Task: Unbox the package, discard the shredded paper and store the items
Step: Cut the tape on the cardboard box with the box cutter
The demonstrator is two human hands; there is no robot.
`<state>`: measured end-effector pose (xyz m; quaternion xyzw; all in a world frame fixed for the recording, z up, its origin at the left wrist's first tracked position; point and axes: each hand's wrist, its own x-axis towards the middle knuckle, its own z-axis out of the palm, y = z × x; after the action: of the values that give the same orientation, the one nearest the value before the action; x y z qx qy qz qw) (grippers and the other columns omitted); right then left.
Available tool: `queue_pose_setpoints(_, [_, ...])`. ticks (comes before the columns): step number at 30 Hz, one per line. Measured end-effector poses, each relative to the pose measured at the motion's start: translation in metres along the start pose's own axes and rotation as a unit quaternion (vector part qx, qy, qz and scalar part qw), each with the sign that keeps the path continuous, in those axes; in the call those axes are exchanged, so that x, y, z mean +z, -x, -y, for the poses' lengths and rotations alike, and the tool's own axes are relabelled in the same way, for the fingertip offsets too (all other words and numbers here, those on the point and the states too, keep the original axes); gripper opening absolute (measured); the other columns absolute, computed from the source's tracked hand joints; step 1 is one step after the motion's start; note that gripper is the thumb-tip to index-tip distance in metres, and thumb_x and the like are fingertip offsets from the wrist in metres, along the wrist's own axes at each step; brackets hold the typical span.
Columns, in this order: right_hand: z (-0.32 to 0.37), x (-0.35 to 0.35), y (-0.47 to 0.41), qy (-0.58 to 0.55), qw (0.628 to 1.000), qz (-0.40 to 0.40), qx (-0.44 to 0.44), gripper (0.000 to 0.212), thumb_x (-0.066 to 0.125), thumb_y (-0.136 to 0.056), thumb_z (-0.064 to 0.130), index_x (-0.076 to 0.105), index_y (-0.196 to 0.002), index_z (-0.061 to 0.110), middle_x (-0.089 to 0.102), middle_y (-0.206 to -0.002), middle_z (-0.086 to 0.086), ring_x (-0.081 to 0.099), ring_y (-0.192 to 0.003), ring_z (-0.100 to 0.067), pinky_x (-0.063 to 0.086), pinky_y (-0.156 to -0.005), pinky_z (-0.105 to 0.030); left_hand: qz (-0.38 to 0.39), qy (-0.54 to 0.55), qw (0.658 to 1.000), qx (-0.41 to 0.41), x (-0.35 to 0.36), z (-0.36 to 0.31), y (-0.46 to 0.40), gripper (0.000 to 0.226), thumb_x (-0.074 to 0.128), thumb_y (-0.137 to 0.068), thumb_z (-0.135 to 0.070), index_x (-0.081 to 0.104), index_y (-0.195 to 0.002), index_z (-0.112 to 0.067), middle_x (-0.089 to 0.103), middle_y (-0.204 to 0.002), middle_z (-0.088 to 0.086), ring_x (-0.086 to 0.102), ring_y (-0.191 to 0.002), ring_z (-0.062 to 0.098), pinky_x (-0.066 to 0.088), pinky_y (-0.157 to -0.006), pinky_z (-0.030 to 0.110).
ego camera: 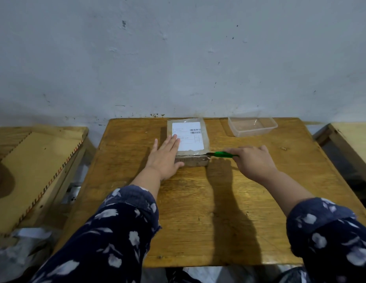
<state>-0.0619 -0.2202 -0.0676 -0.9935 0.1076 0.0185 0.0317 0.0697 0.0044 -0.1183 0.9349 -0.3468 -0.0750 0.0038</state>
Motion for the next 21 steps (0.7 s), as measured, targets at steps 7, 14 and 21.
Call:
queue_pose_setpoints(7, [-0.017,-0.014,0.014,-0.359,0.907,0.148,0.162,0.064,0.040,-0.093,-0.003,0.033,-0.144,0.035,0.066,-0.100,0.001,0.056,-0.076,-0.013,0.044,-0.060,-0.022,-0.017,0.009,0.999,-0.026,-0.003,-0.032,-0.009,0.102,0.013,-0.080,-0.082,-0.009,-0.152,-0.014,-0.013,-0.161,0.002,-0.014,-0.147,0.015,-0.010,-0.117,0.054])
queue_pose_setpoints(14, [-0.011,-0.003,0.013,-0.580,0.761,0.141,0.253,0.078,0.049,-0.087,-0.012,0.020,-0.150,0.024,0.063,-0.115,-0.013,0.057,-0.096,-0.022,0.045,-0.082,-0.036,-0.020,0.072,0.995,-0.060,-0.012,-0.072,-0.042,0.094,0.018,-0.086,-0.076,-0.005,-0.152,-0.013,-0.010,-0.161,0.004,-0.011,-0.148,0.019,-0.003,-0.118,0.052])
queue_pose_setpoints(21, [0.002,0.018,-0.021,-0.407,0.846,0.016,0.343,0.047,0.065,-0.086,0.015,0.054,-0.132,0.019,0.062,-0.122,-0.009,0.062,-0.095,-0.022,0.049,-0.067,-0.028,-0.018,0.079,0.994,-0.076,-0.003,-0.076,-0.070,0.090,0.032,-0.090,-0.065,-0.005,-0.152,-0.012,-0.013,-0.161,0.007,-0.014,-0.148,0.022,-0.001,-0.117,0.057])
